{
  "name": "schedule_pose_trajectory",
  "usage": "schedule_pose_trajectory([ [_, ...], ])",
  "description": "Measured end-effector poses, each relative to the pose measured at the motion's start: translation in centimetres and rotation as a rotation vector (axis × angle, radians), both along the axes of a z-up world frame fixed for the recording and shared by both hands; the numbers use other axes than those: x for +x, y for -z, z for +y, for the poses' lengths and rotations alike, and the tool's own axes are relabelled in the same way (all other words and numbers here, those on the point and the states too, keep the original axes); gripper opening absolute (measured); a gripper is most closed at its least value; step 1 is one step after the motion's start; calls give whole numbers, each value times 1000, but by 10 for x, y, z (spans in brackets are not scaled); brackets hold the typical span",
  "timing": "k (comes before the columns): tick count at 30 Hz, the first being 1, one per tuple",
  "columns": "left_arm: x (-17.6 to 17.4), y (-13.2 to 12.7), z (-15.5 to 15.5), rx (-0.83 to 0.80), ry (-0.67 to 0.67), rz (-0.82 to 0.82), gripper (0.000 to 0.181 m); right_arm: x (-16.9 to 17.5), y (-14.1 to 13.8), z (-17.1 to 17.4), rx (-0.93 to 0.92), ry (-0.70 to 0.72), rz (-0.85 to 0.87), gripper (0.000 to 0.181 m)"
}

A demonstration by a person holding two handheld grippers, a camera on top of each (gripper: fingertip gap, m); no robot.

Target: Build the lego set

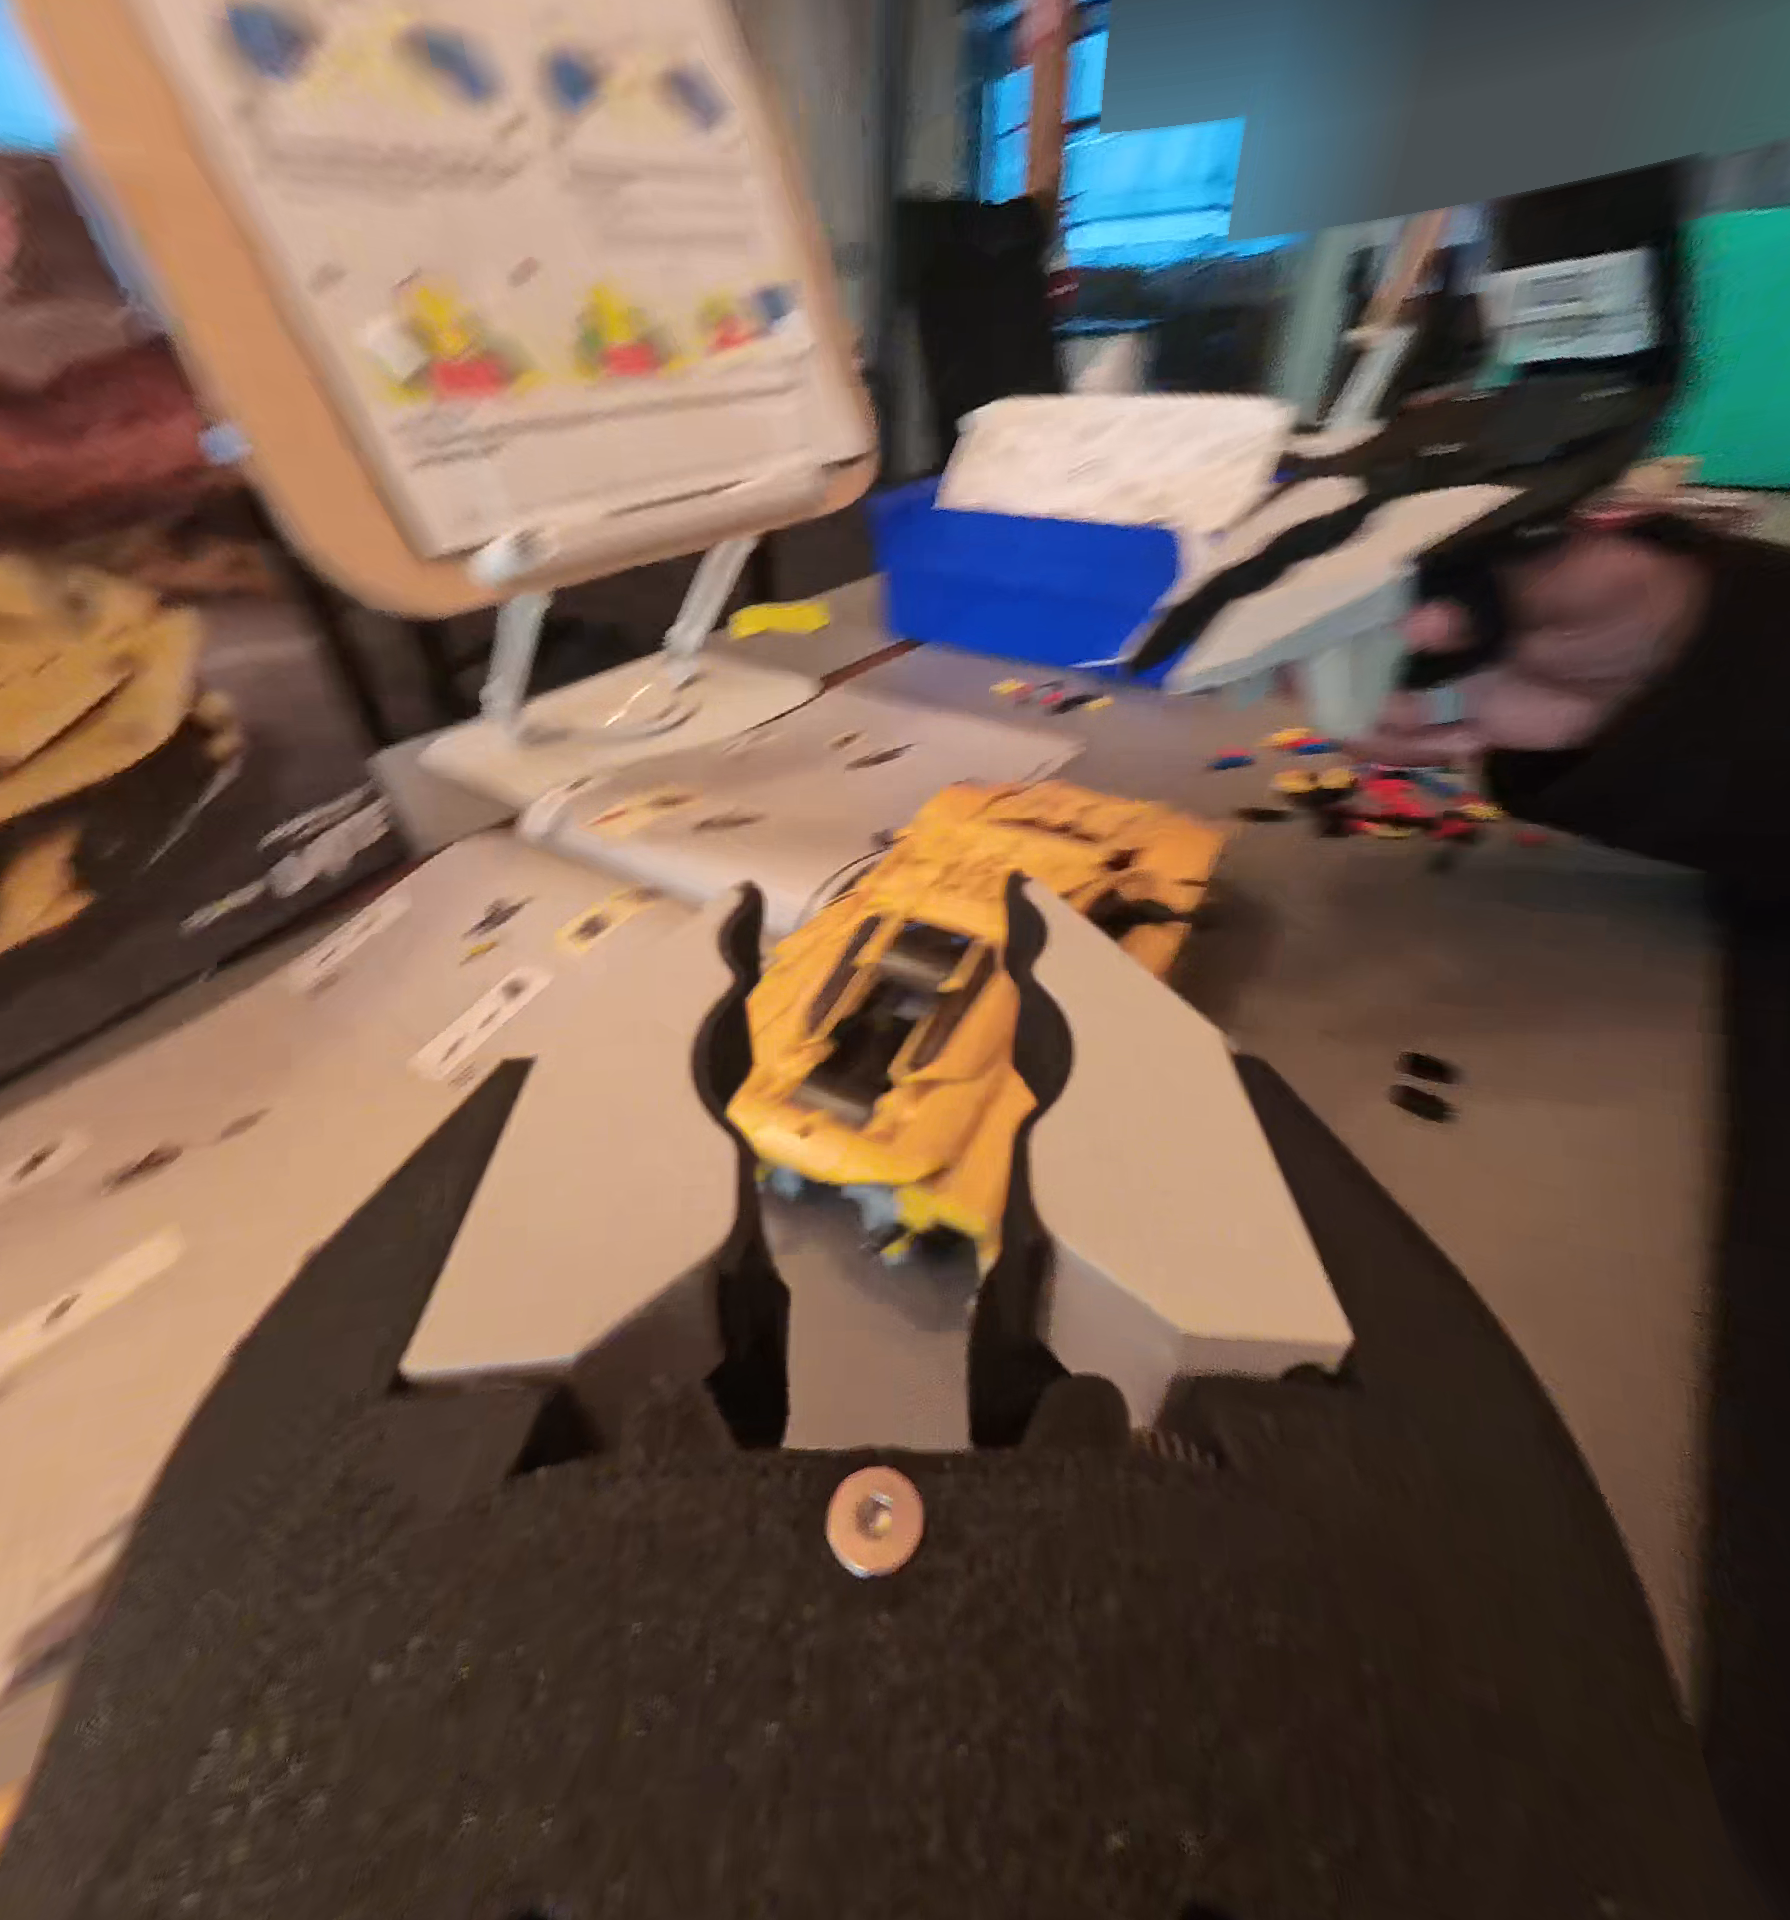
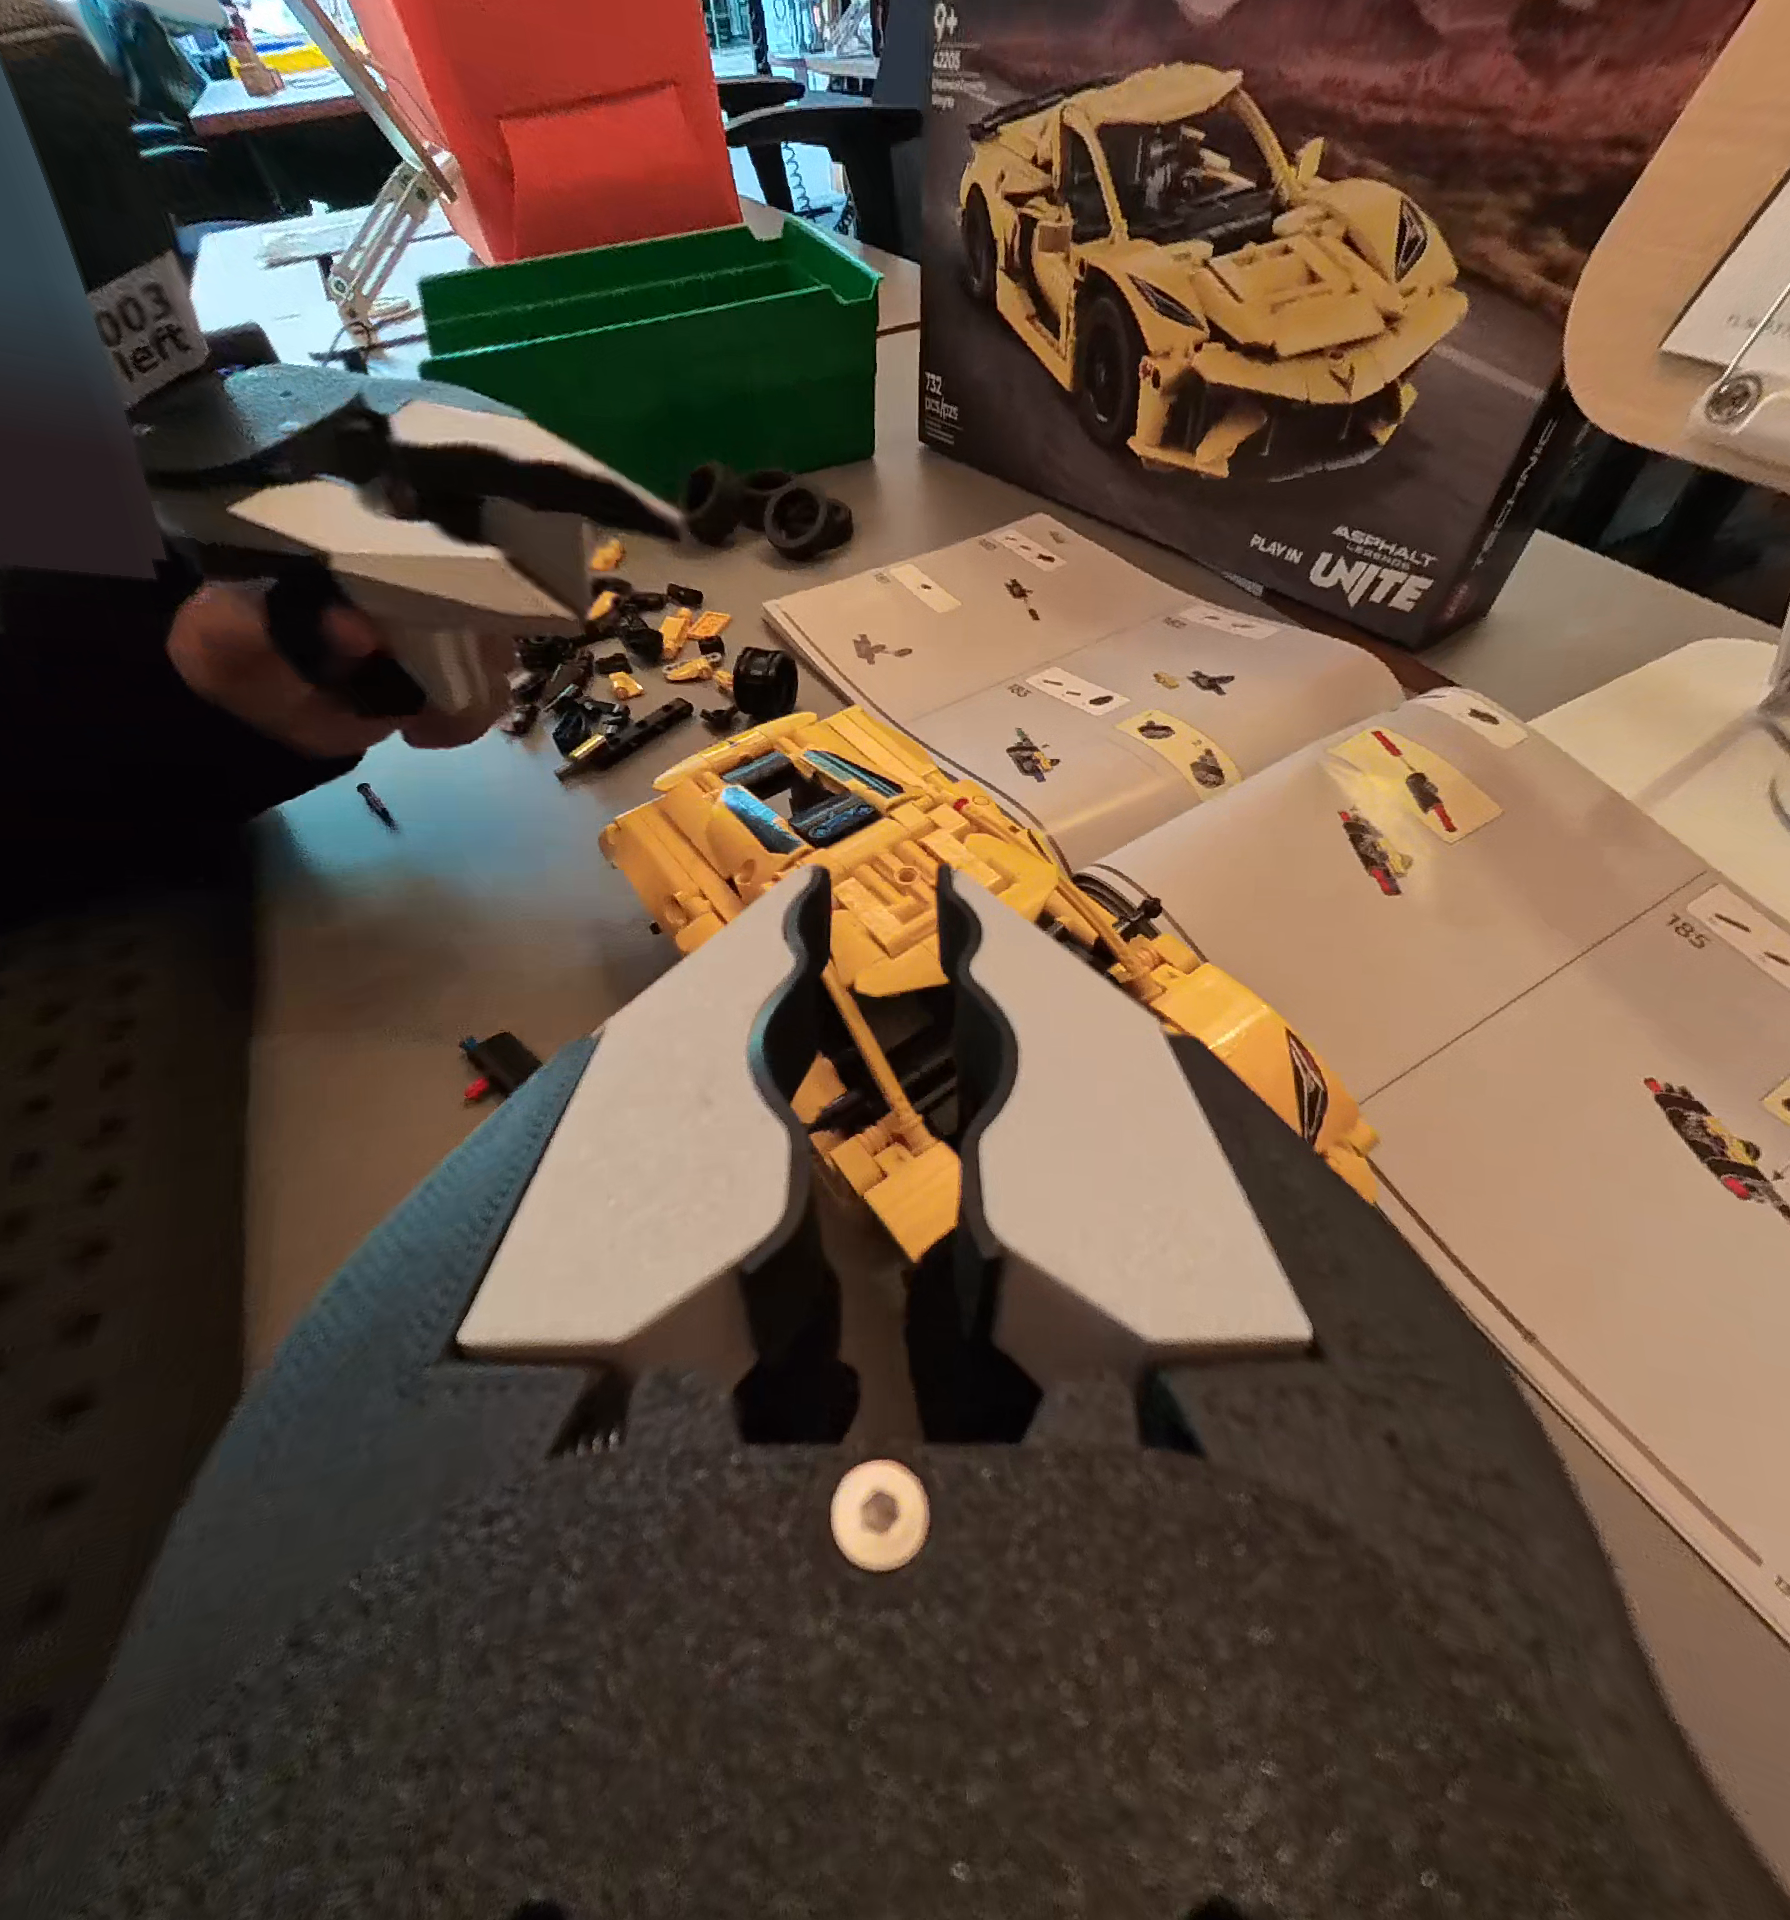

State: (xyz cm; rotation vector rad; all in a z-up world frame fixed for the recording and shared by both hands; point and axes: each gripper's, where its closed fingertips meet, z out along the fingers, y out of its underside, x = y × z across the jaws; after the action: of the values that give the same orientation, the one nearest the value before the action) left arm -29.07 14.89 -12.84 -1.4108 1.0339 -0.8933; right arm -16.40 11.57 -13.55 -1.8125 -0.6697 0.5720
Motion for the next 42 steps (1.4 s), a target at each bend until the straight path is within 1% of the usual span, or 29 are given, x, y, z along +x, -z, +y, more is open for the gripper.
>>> schedule_pose_trajectory([
  [1, 6, -2, -17, 27, 84, -4, 29, 0, -1, -1, 3, 0, 0, 17],
  [2, 10, 0, -33, 46, 165, 12, 8, -1, -2, -2, 1, -8, 3, 16],
  [4, 16, 7, -51, 57, 248, 46, 5, -10, 2, -12, -49, -76, 14, 15],
  [5, 19, 14, -64, 26, 313, 64, 5, -19, 10, -23, -111, -153, 5, 15],
  [7, 23, 38, -90, -82, 459, 149, 9, -29, 34, -47, -231, -296, -96, 15],
  [8, 24, 53, -98, -120, 487, 231, 14, -31, 45, -60, -275, -355, -154, 16],
  [9, 23, 66, -102, -136, 491, 309, 17, -33, 54, -73, -304, -412, -192, 16],
  [11, 18, 83, -106, -138, 467, 415, 22, -37, 63, -85, -308, -453, -228, 16],
  [14, 7, 101, -109, -172, 411, 552, 34, -42, 67, -87, -302, -463, -251, 16],
  [16, 3, 113, -109, -164, 367, 628, 36, -45, 67, -88, -307, -467, -246, 16],
  [18, 5, 123, -110, -153, 354, 675, 36, -48, 70, -90, -323, -479, -253, 17],
  [20, 8, 125, -111, -166, 360, 684, 35, -48, 75, -90, -326, -474, -278, 17],
  [22, 8, 126, -109, -165, 354, 688, 15, -50, 76, -89, -315, -469, -290, 17],
  [24, 8, 125, -109, -164, 354, 686, 15, -53, 75, -86, -289, -461, -288, 16],
  [26, 14, 118, -104, -195, 315, 634, 15, -59, 69, -80, -223, -444, -276, 17],
  [27, 20, 110, -104, -237, 311, 570, 15, -63, 65, -78, -182, -441, -267, 17],
  [28, 27, 97, -105, -292, 316, 484, 15, -67, 59, -75, -131, -437, -256, 23],
  [30, 39, 63, -95, -431, 269, 245, 15, -75, 36, -66, 42, -403, -204, 35],
  [32, 45, 25, -93, -637, 309, -55, 15, -76, 14, -58, 213, -327, -204, 36],
  [34, 45, 2, -89, -777, 348, -268, 15, -75, -5, -53, 362, -222, -206, 36],
  [36, 44, -5, -86, -833, 368, -376, 15, -78, -17, -55, 481, -174, -206, 33],
  [37, 43, -9, -85, -846, 381, -419, 15, -81, -19, -57, 500, -169, -208, 32],
  [39, 41, -15, -86, -880, 421, -476, 14, -87, -14, -60, 466, -200, -199, 34],
  [42, 43, -17, -94, -921, 497, -487, 15, -90, -15, -59, 481, -202, -184, 41],
])
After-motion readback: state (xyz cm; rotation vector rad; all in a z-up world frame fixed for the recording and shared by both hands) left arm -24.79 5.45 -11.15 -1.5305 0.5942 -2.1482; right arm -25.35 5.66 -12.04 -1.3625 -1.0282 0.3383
